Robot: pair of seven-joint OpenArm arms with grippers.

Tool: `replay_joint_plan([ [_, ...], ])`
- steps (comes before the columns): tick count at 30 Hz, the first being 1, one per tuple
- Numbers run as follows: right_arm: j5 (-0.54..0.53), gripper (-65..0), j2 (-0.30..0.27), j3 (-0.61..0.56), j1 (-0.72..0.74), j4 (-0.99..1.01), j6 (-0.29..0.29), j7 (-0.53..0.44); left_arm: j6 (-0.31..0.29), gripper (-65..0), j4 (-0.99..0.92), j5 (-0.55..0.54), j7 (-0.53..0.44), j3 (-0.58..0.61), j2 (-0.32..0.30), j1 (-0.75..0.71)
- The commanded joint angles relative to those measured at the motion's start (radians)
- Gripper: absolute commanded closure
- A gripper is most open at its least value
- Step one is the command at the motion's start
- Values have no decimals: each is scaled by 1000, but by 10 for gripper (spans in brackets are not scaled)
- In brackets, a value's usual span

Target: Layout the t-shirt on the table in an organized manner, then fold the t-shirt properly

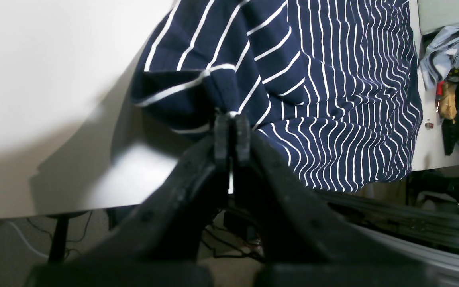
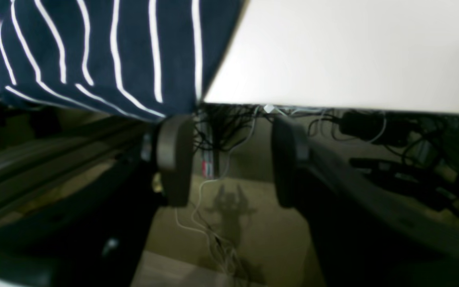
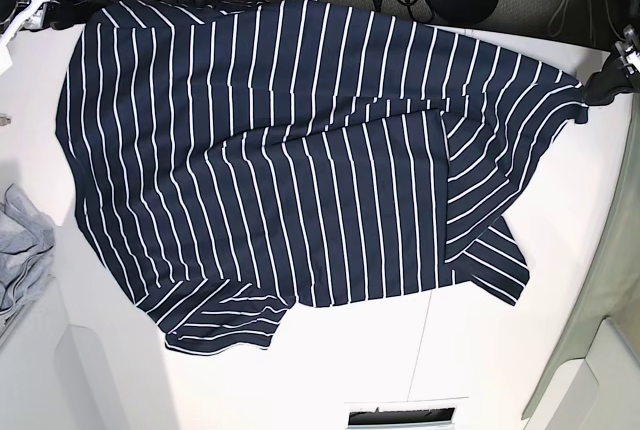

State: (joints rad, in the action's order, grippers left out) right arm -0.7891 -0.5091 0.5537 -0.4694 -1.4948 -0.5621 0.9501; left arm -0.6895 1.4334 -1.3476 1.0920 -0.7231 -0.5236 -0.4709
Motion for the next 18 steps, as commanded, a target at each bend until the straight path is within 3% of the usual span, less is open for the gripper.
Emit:
replay_joint_plan([
  [1,-12,-310,-15,7,5,-11,-10,-39,-9,0,13,-41,-18,-12,-21,-3],
  [7,-1,-306,5,2,82,-10,-7,-120,-9,0,13,-43,-18,-12,-16,-3],
  [9,-1,-247,14,-14,131,-10,1,-120,-9,0,13,-41,-18,-12,-9,-3],
  [12,8,-28,16,-77,189,-10,20,-129,-9,0,13,-39,-19,-6,1,-2],
  [13,21,0,19,-101,203,-10,20,-144,-9,0,13,-35,-20,0,3,1],
  [18,128,0,51,-238,248,-3,19,-167,-9,0,13,129,-126,59,3,3],
])
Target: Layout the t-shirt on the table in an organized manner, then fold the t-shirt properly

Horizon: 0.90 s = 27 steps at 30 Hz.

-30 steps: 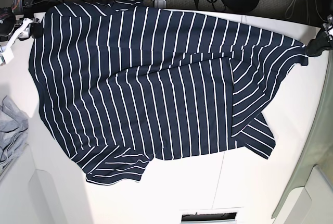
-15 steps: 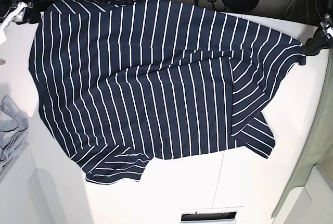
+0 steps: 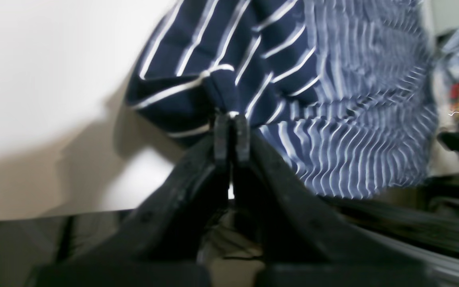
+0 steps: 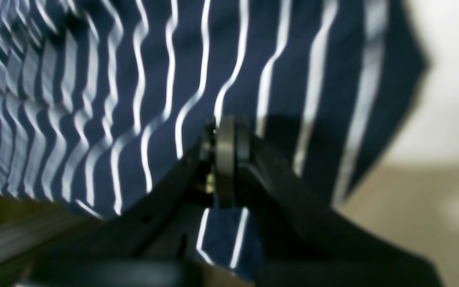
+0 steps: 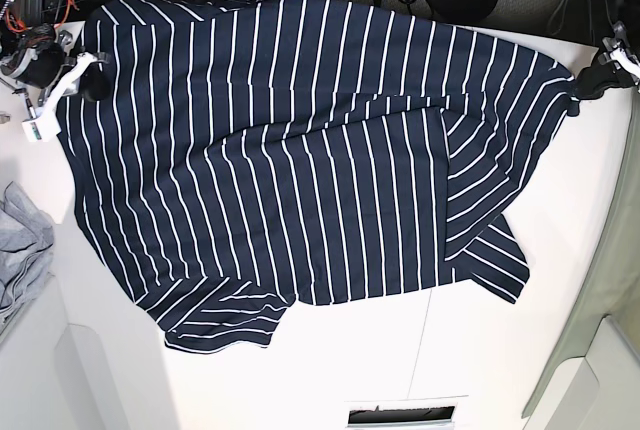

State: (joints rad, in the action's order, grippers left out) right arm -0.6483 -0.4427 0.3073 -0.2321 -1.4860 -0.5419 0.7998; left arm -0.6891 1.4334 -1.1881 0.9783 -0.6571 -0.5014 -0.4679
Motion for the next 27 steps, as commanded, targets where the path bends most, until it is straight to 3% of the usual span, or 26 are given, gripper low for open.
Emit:
replay_joint_plan([
  [1,10,0,-8,-22,16,-6,-2,-28,-9,0,13,-8,-35,10,-19,0],
  [7,125,0,-3,-155,100,105,8,-74,-9,0,10,175,-135,135,-14,23],
  [10,128,0,-3,-166,168,201,15,-77,-8,0,9,272,-196,190,-5,40],
  [16,129,0,-3,-166,323,378,14,-89,51,0,6,402,-222,272,32,131],
  [20,129,0,-3,-166,417,456,14,-93,102,0,2,483,-242,314,69,207],
  [27,137,0,-3,-166,542,521,14,-111,106,0,-138,527,-249,367,89,365],
])
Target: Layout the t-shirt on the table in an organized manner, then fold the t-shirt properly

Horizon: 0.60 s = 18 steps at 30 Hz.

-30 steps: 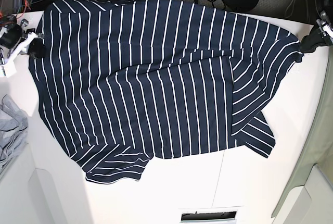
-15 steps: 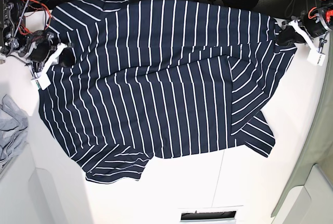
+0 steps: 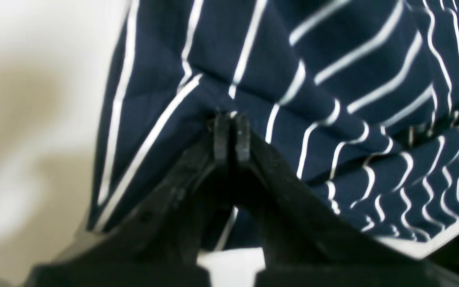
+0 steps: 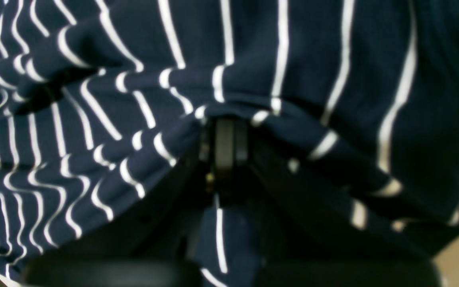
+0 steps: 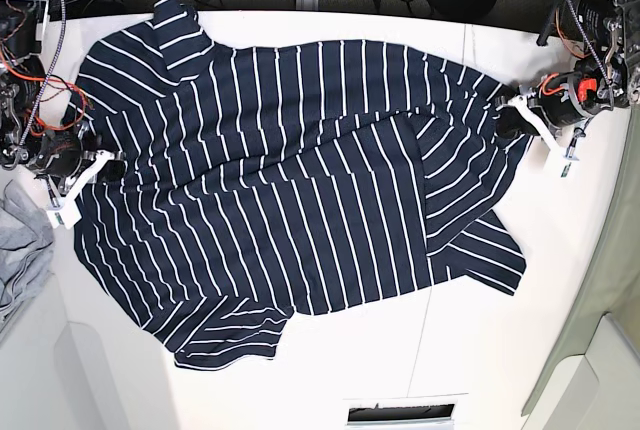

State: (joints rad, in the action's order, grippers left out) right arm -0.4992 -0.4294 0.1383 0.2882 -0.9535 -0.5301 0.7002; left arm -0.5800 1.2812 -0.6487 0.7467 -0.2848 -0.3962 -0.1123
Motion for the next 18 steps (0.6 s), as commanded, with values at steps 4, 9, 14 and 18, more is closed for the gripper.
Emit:
replay_joint_plan([
  [4,-27,0,-23,3,56,-24,3,19,-31,0,5,-38,10,-5,-26,48],
  [9,-137,0,-68,17,8,-159,3,148,-118,0,92,-203,86,-5,-67,7],
  [14,-153,0,-126,114,-140,-326,7,178,-118,0,182,-271,92,-5,-121,-100],
  [18,-199,-185,-156,218,-245,-367,6,218,-118,0,235,-287,92,-9,-130,-174],
])
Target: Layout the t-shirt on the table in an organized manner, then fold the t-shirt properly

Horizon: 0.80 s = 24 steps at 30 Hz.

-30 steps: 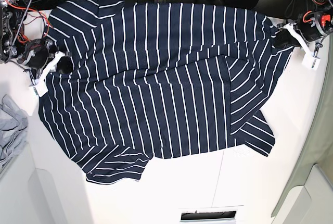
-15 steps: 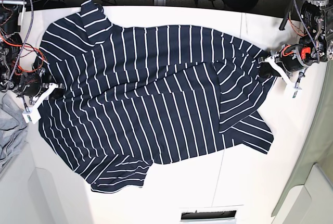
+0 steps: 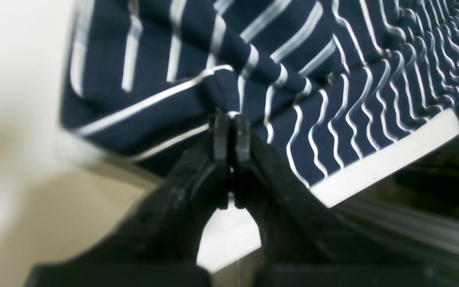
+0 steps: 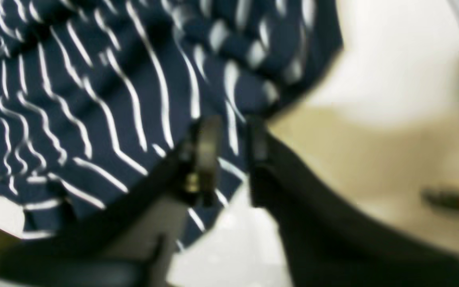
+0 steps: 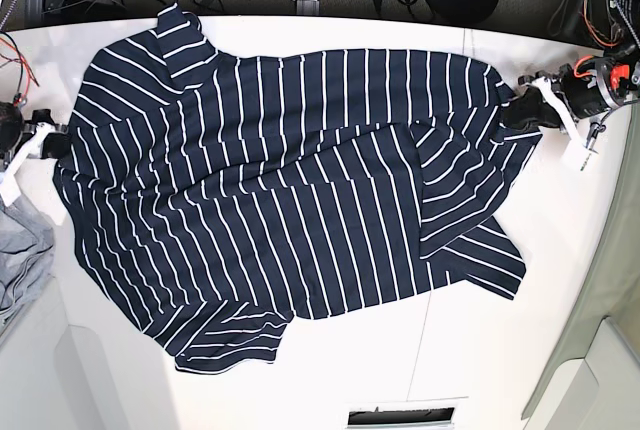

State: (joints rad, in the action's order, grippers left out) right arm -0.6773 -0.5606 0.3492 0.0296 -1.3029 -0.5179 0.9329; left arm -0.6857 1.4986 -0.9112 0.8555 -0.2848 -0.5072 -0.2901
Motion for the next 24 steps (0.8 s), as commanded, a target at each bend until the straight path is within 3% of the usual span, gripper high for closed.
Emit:
replay_joint_plan([
  [1,-43,-211,-29,25,-14,-18,-6,-6,-12,0,29,-28,-17,-12,-19,-15],
  [6,-60,-243,-31,39,-164,-17,-41,-24,-12,0,51,-40,-17,-37,-19,-90],
  [11,-61,-358,-25,39,-245,-17,-40,-51,-12,0,51,-44,-16,-65,-19,-98],
  [15,-64,-358,6,38,-266,-17,-40,-73,-12,0,51,-53,-17,-66,-19,-98],
  [24,-68,-337,148,37,-260,-17,-55,-73,-12,0,51,-69,-5,-66,-19,-98],
])
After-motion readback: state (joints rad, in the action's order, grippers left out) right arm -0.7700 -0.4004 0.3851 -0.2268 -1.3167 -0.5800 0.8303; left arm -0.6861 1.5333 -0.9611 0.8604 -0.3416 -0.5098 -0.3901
